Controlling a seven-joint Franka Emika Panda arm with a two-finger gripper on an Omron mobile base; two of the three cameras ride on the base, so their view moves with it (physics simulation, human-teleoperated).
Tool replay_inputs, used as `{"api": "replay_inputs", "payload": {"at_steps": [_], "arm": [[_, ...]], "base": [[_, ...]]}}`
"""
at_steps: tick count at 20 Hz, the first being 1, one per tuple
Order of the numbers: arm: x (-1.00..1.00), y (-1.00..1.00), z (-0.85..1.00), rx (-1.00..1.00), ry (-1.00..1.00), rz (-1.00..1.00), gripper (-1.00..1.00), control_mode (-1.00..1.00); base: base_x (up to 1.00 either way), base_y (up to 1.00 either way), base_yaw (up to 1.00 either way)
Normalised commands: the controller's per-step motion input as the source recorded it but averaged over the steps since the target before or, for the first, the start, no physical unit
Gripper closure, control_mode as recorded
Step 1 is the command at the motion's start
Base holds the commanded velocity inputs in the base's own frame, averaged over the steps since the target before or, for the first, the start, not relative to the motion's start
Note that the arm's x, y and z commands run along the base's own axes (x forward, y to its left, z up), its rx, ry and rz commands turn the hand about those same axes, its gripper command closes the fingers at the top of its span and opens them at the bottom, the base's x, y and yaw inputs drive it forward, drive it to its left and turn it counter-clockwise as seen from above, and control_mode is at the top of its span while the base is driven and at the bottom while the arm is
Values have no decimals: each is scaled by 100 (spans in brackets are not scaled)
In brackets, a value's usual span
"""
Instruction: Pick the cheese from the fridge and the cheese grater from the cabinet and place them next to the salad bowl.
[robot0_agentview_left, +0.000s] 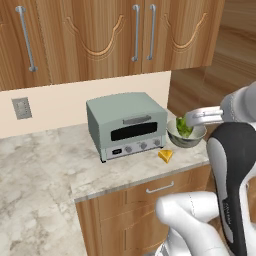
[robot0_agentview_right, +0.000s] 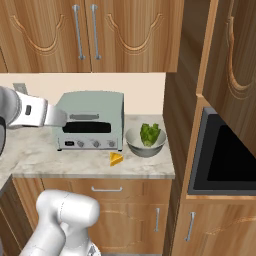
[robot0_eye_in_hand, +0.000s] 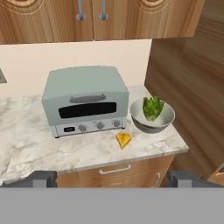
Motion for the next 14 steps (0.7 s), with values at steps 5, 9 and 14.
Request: {"api": "replay_inputs", "payload": {"at_steps": [5,9,14], "arm": [[0,0,0,0,0,0,-100,100],[0,0,0,0,0,0,-100,100],[0,0,0,0,0,0,-100,100]], "base": [[-32,-12,0],[-100,-75,-7],[-100,-96,-20]]}}
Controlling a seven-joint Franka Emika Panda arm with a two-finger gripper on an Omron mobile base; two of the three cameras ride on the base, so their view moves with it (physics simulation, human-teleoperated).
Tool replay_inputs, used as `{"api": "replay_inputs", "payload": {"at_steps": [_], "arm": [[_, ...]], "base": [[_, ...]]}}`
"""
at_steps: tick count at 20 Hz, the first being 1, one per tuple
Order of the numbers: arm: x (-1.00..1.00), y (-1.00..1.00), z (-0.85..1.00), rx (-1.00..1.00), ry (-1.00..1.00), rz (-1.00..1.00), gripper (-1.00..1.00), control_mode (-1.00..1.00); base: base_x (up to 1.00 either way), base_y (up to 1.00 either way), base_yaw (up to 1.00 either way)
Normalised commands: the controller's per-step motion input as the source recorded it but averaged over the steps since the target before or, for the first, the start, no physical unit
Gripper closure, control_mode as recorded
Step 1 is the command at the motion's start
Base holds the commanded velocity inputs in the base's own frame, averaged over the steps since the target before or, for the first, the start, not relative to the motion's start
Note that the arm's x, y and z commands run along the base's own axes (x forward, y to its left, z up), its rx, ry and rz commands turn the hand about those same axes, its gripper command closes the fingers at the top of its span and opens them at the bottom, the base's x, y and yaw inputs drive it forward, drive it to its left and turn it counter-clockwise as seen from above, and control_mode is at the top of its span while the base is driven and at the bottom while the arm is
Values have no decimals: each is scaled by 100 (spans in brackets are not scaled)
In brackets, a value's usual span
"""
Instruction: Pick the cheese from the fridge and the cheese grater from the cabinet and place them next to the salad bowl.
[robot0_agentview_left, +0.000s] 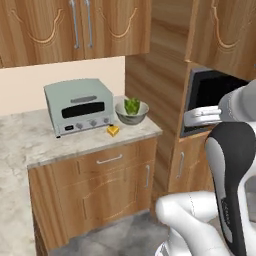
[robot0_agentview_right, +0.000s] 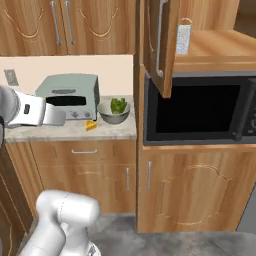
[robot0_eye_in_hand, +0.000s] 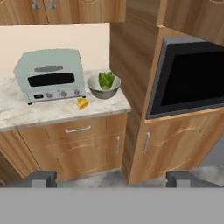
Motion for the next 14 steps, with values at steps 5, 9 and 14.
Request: {"api": "replay_inputs", "payload": {"at_steps": [5,9,14], "arm": [[0,0,0,0,0,0,-100,100],[0,0,0,0,0,0,-100,100],[0,0,0,0,0,0,-100,100]], "base": [[-67,-95,-20],[0,-100,3],[25,-100,8]]}}
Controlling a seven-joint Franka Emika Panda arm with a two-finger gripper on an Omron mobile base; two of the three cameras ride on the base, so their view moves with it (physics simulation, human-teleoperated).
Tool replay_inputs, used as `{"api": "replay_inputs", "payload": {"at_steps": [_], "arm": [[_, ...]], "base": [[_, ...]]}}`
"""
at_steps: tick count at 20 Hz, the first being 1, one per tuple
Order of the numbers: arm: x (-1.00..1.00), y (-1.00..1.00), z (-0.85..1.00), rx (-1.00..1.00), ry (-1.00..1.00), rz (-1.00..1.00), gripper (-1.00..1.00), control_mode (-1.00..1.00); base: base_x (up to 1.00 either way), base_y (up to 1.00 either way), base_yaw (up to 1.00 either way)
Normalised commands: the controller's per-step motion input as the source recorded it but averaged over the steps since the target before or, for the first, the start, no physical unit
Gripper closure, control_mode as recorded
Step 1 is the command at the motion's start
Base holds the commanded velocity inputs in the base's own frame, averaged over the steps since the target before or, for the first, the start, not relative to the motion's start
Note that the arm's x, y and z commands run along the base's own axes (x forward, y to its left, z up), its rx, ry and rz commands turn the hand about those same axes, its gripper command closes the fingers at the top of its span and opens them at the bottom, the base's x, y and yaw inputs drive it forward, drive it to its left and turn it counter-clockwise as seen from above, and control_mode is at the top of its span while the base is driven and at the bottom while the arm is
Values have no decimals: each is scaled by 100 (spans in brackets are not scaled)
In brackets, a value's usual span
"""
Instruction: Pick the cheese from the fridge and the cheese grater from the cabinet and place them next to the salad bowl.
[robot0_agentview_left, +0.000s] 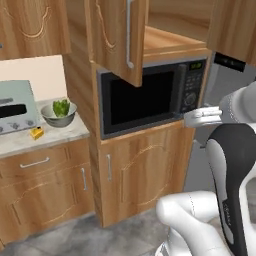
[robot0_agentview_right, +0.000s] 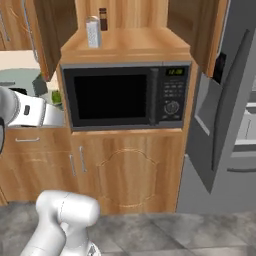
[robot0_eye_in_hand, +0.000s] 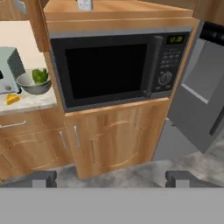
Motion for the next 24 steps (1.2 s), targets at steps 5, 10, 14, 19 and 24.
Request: {"api": "replay_inputs", "payload": {"at_steps": [5,10,14,19,24], "arm": [[0,0,0,0,0,0,-100,100],[0,0,0,0,0,0,-100,100],[0,0,0,0,0,0,-100,100],[0,0,0,0,0,0,-100,100],[0,0,0,0,0,0,-100,100]], "base": [[51,-81,7],[80,-12,1],[51,-6,19],[40,-45,45],[43,-14,23]]}}
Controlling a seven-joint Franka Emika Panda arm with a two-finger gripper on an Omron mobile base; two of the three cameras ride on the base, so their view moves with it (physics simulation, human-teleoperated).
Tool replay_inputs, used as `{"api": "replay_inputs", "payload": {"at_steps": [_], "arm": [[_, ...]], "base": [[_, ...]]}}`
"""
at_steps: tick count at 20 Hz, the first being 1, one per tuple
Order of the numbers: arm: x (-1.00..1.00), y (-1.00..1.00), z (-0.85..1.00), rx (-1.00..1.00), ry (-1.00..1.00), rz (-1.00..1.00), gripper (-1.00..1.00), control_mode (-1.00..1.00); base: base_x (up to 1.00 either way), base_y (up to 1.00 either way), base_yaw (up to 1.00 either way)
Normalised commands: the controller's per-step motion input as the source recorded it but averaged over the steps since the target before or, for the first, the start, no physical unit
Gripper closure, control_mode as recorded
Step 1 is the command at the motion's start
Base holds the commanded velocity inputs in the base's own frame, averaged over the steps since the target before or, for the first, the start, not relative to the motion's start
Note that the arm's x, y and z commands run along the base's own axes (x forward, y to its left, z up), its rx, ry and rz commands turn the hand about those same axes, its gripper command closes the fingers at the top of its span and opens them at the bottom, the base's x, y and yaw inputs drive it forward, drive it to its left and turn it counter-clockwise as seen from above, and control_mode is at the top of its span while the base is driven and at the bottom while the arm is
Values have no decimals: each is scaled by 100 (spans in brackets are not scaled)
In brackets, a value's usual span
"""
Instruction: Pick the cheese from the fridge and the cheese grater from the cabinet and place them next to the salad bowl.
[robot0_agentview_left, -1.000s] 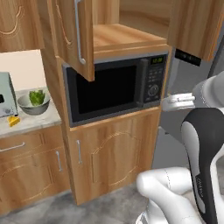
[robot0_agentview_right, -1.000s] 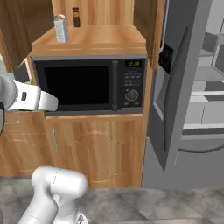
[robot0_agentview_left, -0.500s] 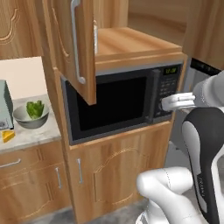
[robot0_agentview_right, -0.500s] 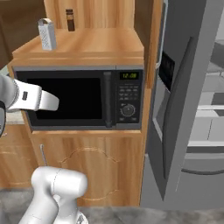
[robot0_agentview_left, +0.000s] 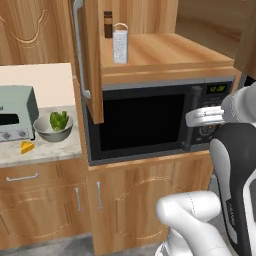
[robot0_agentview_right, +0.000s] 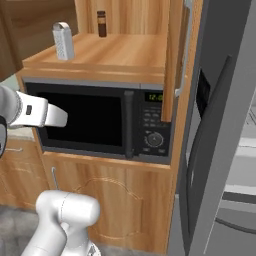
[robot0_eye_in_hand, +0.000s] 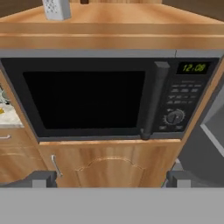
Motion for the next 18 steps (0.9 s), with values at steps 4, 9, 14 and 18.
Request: {"api": "replay_inputs", "payload": {"at_steps": [4,9,14,18], "arm": [[0,0,0,0,0,0,-100,100],[0,0,0,0,0,0,-100,100],[0,0,0,0,0,0,-100,100],[0,0,0,0,0,0,-100,100]], "base": [[28,0,20],[31,0,13],[1,0,0],[0,0,0]]}}
